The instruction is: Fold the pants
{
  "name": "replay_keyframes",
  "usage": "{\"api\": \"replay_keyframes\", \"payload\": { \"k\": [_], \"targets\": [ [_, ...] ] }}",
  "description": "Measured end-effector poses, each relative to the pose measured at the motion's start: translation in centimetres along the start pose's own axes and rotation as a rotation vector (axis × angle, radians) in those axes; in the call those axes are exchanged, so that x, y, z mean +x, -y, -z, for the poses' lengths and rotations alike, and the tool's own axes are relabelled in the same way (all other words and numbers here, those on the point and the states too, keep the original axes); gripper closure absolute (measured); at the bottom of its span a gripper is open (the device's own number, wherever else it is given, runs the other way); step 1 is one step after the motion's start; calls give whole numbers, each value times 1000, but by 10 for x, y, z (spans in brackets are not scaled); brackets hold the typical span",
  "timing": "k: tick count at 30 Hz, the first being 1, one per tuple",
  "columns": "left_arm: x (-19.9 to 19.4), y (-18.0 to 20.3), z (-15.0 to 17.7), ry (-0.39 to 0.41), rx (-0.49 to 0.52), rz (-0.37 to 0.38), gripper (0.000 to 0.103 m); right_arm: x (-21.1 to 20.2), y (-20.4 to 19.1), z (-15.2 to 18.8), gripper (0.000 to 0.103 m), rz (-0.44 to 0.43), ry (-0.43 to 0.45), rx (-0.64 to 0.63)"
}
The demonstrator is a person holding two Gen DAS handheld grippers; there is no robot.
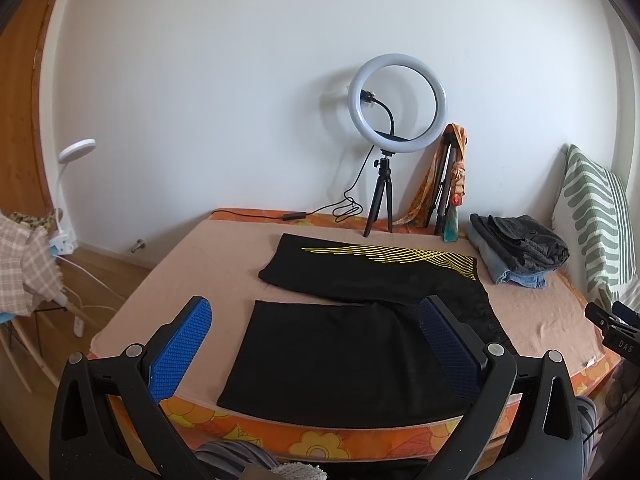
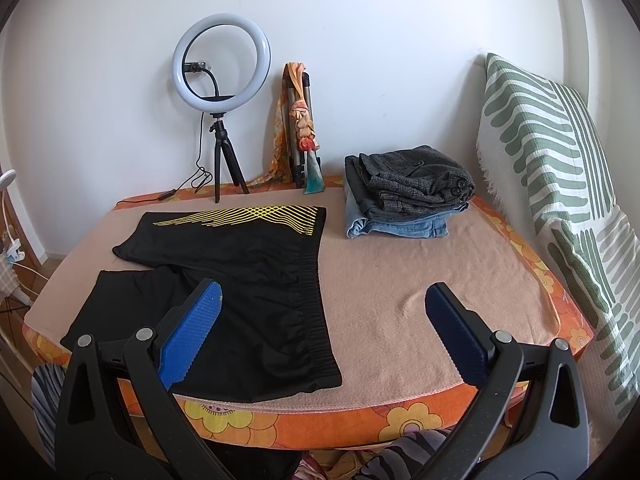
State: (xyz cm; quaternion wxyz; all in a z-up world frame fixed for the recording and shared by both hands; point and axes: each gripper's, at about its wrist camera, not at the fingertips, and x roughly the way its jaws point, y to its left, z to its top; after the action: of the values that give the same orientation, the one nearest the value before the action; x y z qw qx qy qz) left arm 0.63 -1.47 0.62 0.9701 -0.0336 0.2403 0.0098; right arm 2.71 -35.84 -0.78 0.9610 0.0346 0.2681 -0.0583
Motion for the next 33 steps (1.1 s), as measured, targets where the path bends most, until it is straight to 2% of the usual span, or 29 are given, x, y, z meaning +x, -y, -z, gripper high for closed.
{"api": "replay_keyframes", "payload": {
  "k": [14, 21, 28, 33],
  "targets": [
    [17, -1, 0, -17, -1, -17, 0, 15, -2, 1, 0, -7, -14, 2],
    [40, -15, -5, -58, 3, -12, 0, 31, -1, -11, 0, -15, -34, 2],
    [68, -51, -14, -64, -49, 96, 0, 47, 0, -35, 0, -30, -21, -41],
    [106, -76, -30, -123, -64, 106, 1, 73, 3, -55, 0, -106, -56, -45]
  ]
}}
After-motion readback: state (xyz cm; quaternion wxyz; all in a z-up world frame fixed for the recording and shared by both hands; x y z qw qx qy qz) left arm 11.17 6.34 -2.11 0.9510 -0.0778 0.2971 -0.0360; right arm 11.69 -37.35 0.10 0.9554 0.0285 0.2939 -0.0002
